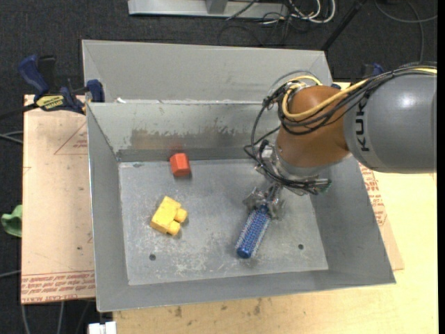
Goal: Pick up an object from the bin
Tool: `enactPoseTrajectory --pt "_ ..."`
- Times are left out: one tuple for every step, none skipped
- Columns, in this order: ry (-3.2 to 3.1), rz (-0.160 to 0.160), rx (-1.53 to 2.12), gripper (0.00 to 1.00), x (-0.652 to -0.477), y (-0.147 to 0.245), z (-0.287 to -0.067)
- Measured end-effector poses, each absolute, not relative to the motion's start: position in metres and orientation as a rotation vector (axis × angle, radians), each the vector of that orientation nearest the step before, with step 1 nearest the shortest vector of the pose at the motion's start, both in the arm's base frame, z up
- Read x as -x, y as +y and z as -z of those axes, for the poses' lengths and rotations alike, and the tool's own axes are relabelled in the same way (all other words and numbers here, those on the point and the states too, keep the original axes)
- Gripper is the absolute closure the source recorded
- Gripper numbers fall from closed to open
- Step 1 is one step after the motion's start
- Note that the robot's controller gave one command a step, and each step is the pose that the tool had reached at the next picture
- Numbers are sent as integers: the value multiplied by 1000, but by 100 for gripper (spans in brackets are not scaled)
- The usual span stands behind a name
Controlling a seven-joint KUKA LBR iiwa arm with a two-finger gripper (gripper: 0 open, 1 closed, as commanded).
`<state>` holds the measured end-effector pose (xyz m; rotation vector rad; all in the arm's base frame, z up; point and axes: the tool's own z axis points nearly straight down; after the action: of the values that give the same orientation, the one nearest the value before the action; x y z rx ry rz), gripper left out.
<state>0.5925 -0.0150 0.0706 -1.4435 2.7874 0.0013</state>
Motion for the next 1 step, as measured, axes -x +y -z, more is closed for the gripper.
enactPoseTrajectory --pt "2787 -2 1443 0 -592 -15 -70"
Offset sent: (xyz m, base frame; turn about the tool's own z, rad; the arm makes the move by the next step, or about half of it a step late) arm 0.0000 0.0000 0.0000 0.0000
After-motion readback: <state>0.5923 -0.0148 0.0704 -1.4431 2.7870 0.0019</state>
